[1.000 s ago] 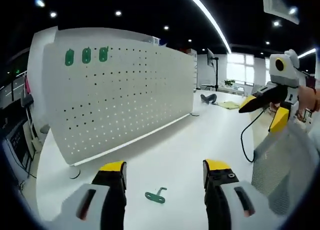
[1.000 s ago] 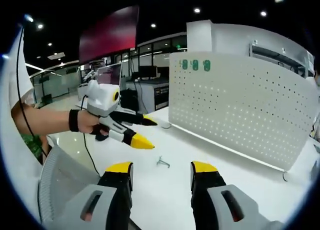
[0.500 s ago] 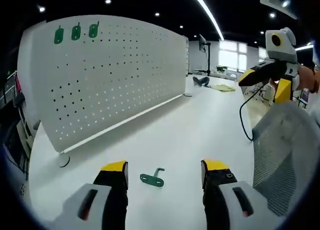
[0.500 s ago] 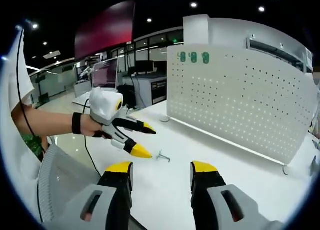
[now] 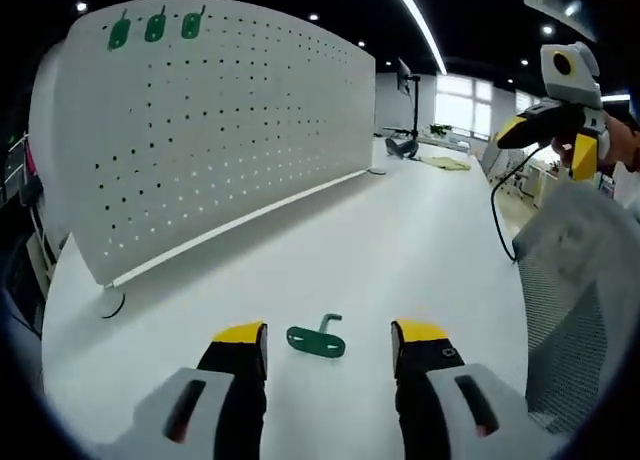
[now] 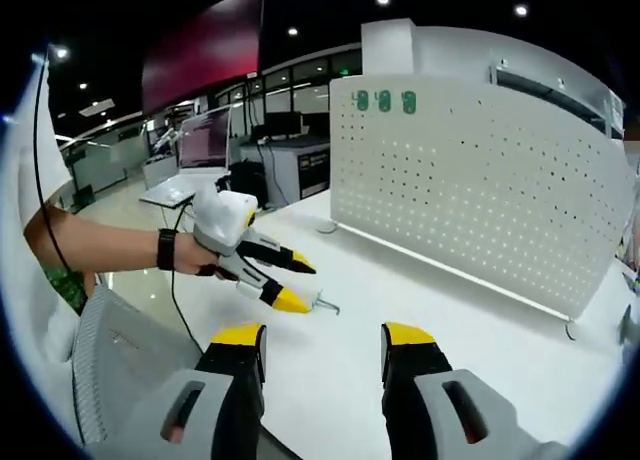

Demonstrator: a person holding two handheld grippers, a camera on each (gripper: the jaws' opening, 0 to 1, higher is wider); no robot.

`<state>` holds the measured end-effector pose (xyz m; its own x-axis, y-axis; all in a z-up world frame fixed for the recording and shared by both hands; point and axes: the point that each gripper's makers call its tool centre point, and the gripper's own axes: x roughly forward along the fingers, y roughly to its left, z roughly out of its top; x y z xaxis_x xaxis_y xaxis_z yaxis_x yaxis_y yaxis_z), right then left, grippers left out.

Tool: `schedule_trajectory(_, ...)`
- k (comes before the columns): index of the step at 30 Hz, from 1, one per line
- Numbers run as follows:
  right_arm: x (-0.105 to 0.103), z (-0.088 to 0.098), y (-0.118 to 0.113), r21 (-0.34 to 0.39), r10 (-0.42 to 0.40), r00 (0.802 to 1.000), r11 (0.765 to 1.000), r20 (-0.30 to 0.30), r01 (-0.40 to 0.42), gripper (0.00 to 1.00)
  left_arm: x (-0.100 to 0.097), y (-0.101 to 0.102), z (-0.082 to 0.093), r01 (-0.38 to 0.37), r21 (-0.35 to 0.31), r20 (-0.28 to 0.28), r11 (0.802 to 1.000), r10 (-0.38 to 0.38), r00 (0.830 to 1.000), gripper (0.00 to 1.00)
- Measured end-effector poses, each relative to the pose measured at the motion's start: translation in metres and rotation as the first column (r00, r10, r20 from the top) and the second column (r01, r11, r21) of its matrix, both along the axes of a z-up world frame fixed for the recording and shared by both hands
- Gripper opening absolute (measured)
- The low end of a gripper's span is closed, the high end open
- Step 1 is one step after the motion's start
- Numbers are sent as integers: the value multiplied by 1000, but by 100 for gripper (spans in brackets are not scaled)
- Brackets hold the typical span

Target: Insert the hook assembly into the mounting plate slot until the hook locks in place.

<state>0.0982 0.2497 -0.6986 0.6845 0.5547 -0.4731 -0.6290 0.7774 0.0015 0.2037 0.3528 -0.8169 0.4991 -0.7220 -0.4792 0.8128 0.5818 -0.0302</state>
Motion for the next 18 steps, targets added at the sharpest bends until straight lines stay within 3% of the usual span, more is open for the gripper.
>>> schedule_trajectory(9, -1, -5, -1, -7, -18, 1000, 1000, -15, 17, 46, 5, -1, -17, 18, 9, -24, 1000, -18, 1000, 46)
schedule_trajectory(18, -3, -12, -7, -21, -39, 999, 999, -37, 38, 46, 10, -6, -22, 32, -3, -36, 999, -32, 999, 43)
